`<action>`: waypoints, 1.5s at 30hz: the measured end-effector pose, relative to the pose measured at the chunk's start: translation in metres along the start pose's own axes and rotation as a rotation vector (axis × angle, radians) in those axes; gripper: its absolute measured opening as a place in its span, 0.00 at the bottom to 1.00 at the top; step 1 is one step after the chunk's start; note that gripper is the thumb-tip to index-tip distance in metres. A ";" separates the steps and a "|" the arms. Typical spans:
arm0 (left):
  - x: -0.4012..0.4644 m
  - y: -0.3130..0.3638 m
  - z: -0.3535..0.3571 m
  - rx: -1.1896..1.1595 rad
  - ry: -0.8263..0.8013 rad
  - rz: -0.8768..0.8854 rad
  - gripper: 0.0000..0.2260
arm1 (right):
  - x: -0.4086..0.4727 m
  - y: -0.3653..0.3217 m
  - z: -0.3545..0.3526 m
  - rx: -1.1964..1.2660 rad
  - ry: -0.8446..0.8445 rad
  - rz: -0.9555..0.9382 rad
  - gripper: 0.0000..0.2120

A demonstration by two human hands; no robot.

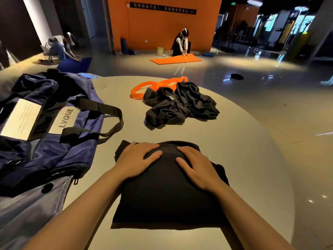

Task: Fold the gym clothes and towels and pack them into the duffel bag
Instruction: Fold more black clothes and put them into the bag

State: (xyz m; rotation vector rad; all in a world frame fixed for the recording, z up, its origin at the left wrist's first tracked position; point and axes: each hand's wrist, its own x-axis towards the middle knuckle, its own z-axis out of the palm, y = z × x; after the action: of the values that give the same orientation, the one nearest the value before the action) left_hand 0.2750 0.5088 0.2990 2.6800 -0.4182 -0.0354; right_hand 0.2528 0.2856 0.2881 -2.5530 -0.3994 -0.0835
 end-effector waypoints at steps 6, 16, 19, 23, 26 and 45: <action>-0.039 -0.009 0.007 0.016 0.020 0.039 0.43 | -0.024 -0.006 0.000 -0.039 0.033 0.028 0.21; -0.127 0.002 0.009 0.024 -0.085 0.151 0.30 | -0.109 -0.001 -0.007 -0.100 -0.009 -0.007 0.34; -0.123 0.003 0.007 0.005 -0.035 0.095 0.35 | -0.104 -0.002 -0.011 -0.106 -0.045 0.044 0.41; -0.155 0.020 -0.004 -0.125 0.048 0.263 0.26 | -0.111 -0.008 -0.025 -0.168 -0.040 0.130 0.31; -0.195 0.039 -0.005 -0.063 0.019 0.552 0.25 | -0.139 -0.016 -0.039 -0.137 0.066 0.069 0.32; -0.218 0.032 0.015 -0.126 0.020 0.361 0.30 | -0.218 -0.018 -0.012 -0.117 0.006 -0.097 0.32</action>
State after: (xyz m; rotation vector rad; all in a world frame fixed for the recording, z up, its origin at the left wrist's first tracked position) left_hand 0.0565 0.5393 0.2897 2.4418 -0.8562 0.0695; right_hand 0.0400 0.2356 0.2769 -2.6470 -0.5309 -0.1545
